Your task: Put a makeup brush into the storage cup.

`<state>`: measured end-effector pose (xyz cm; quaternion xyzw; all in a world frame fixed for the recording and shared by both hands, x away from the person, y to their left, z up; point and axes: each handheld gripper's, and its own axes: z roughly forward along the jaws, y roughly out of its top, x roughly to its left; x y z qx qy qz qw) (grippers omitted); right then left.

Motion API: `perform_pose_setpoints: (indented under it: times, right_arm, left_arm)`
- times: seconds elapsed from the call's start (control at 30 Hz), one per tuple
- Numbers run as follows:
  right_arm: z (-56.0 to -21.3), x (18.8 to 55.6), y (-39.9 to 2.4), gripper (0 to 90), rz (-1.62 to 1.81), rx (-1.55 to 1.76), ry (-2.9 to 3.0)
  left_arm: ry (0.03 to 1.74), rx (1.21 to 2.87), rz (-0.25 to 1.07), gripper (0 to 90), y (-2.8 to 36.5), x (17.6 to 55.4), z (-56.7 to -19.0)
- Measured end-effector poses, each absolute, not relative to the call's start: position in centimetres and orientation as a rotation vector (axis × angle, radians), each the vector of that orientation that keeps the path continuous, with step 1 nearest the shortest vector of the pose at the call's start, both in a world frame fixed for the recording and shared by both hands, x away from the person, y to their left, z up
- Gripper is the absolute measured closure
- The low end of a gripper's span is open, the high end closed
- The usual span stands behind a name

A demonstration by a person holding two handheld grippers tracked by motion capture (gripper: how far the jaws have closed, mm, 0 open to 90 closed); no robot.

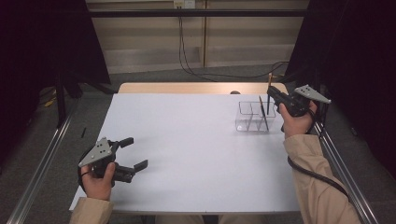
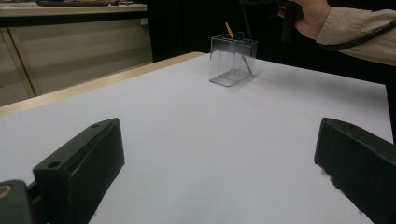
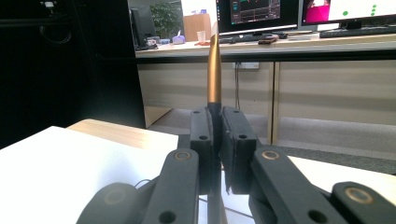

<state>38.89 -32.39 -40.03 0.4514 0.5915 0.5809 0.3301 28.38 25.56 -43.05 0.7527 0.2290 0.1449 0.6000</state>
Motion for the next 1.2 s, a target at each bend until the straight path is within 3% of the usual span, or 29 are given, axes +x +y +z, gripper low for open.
perform_pose_setpoints:
  times: [1.2]
  right_arm:
    - [-40.96, 38.29, -32.3, 83.6, 1.524, 1.178, 1.568]
  left_arm:
    - [0.525, 1.747, 0.346, 1.3, 25.55, 28.3, -42.82]
